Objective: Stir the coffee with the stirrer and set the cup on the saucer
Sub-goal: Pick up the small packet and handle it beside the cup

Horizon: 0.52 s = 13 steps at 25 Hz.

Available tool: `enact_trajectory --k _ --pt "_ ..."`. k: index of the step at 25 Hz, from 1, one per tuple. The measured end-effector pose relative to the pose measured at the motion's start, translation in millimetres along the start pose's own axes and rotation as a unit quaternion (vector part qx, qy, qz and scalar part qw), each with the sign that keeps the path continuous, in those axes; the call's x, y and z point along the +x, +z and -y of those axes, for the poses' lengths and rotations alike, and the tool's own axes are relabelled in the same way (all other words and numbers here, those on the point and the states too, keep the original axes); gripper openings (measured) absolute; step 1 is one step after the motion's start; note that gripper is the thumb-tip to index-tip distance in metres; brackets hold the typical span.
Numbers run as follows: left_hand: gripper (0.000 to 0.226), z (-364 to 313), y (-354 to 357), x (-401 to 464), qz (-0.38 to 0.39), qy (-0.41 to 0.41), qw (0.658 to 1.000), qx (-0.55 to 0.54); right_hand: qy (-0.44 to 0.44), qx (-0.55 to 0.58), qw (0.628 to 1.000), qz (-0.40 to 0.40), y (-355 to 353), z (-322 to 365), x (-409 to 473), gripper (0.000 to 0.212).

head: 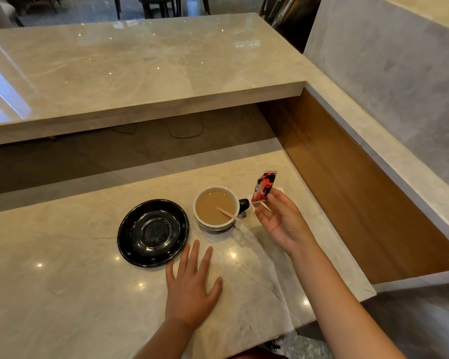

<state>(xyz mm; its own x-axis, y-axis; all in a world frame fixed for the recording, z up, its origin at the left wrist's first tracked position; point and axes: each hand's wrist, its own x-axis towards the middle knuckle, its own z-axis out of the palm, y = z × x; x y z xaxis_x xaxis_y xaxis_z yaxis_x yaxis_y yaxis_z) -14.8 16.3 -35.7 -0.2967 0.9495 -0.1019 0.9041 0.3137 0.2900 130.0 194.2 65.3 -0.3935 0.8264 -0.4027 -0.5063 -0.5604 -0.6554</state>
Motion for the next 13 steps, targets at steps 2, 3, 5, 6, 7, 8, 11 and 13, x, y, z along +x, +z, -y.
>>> enact_trajectory --k 2,3,5,6,7,8,11,13 --pt "0.068 0 0 0 0.001 0.0 1.0 0.005 0.001 0.02 1.0 -0.004 -9 4 -1 0.016" --pt "0.068 0 0 0 0.001 0.0 1.0 0.005 -0.011 0.005 1.0 -0.017 -17 8 -2 0.017" --pt "0.068 0 0 0 -0.003 -0.001 1.0 0.002 -0.051 -0.078 0.993 -0.069 -39 15 -4 0.017" --pt "0.068 0 1 0 -0.002 -0.001 1.0 0.003 -0.07 -0.142 0.982 -0.099 -52 19 -6 0.017" --pt "0.068 0 1 0 -0.002 0.0 1.0 0.004 -0.085 -0.206 0.967 -0.127 -65 22 -9 0.017" --pt "0.068 1 1 0 -0.005 0.001 1.0 0.003 -0.094 -0.26 0.949 -0.152 -77 24 -12 0.017" --pt "0.067 0 1 0 -0.013 0.005 1.0 -0.004 -0.109 -0.354 0.905 -0.21 -104 25 -18 0.013" --pt "0.067 0 0 -1 -0.015 0.006 1.0 -0.006 -0.119 -0.395 0.88 -0.236 -118 23 -17 0.013"
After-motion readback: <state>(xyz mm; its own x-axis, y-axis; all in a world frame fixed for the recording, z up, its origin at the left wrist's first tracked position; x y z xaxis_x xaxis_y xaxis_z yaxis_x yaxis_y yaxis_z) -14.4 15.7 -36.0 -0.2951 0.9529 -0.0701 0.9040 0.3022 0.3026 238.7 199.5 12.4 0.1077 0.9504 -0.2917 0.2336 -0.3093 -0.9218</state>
